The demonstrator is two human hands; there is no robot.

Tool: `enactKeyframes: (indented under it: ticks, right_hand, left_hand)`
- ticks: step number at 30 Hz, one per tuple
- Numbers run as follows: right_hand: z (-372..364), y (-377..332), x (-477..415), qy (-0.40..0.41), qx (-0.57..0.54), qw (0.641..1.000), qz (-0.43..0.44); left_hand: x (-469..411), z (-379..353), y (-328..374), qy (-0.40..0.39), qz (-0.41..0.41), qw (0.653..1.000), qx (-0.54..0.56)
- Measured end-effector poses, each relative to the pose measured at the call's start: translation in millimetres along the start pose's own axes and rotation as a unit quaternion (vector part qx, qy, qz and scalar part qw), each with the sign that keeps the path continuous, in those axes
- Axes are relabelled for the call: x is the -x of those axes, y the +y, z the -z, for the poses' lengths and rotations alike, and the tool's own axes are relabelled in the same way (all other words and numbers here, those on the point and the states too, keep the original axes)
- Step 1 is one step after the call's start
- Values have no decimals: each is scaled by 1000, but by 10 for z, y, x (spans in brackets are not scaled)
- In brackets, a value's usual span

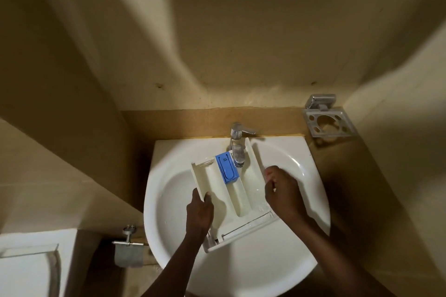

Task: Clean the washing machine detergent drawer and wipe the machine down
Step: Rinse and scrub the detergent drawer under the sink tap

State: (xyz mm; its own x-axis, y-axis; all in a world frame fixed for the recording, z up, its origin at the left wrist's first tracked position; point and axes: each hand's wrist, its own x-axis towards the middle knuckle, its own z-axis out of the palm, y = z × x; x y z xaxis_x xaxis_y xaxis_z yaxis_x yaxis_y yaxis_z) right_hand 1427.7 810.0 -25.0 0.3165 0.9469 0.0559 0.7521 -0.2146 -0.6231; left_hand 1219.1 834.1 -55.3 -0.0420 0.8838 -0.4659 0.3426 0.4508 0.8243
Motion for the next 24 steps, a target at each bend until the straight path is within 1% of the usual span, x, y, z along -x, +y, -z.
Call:
enactKeyframes:
  ticks: [1, 3, 6, 9, 10, 11, 12, 13, 14, 15, 16, 17, 18, 19, 20, 21, 22, 23, 24]
  right_hand:
    - [-9, -59, -11, -27, -26, 999, -1]
    - [-73, -123, -38, -122, -56, 989, -59]
    - [-123, -222, -109, -194, -25, 971, -135]
    - [-228, -320, -67, -273, 21, 950, -147]
    - [-281, -310, -35, -285, 19, 945, -159]
    - [-312, -289, -9, -286, -13, 939, -192]
    - [-295, -297, 21, -283, -82, 925, -241]
    - [-274, -298, 38, -272, -170, 900, -295]
    - [-251, -271, 43, -250, -252, 875, -328]
    - [-233, -243, 60, -220, -309, 861, -338]
    - [-210, -229, 90, -196, -318, 871, -319]
    - [-196, -230, 122, -169, -277, 904, -279]
    - [-196, -237, 156, -141, -204, 942, -224]
    - [-193, -266, 171, -122, -137, 970, -161]
    - [-204, -299, 178, -139, -95, 979, -112]
    - [-235, -332, 186, -189, -58, 977, -83]
    - [-237, -390, 204, -247, -21, 967, -63]
    - [-267, -419, 206, -302, 15, 952, -52]
    - [-302, -445, 203, -341, 27, 939, -46]
  left_hand:
    - [1, -1, 6, -3, 3, 1000, -6]
    - [5, -2, 6, -4, 6, 1000, -30]
    - [15, 4, -5, -1, -7, 998, -63]
    - [20, 20, -24, -11, -16, 998, -65]
    - [24, 24, -24, -13, -16, 998, -63]
    - [24, 22, -23, -12, -17, 998, -61]
    - [33, 17, -18, -9, -21, 998, -58]
    - [46, 16, -20, -5, -25, 998, -52]
    - [59, 15, -23, 0, -28, 999, -46]
    - [71, 11, -31, 3, -30, 999, -43]
    - [80, 11, -36, 2, -30, 999, -41]
    - [83, 11, -42, -3, -29, 999, -39]
    - [83, 11, -40, -8, -25, 999, -39]
    - [81, 13, -26, -12, -21, 999, -36]
    - [83, 23, -14, -12, -15, 999, -33]
    - [91, 34, -9, -13, -11, 999, -28]
    - [109, 44, 1, -19, -7, 1000, -22]
    - [124, 51, 1, -29, -7, 999, -13]
    - [136, 62, 1, -40, -7, 999, -5]
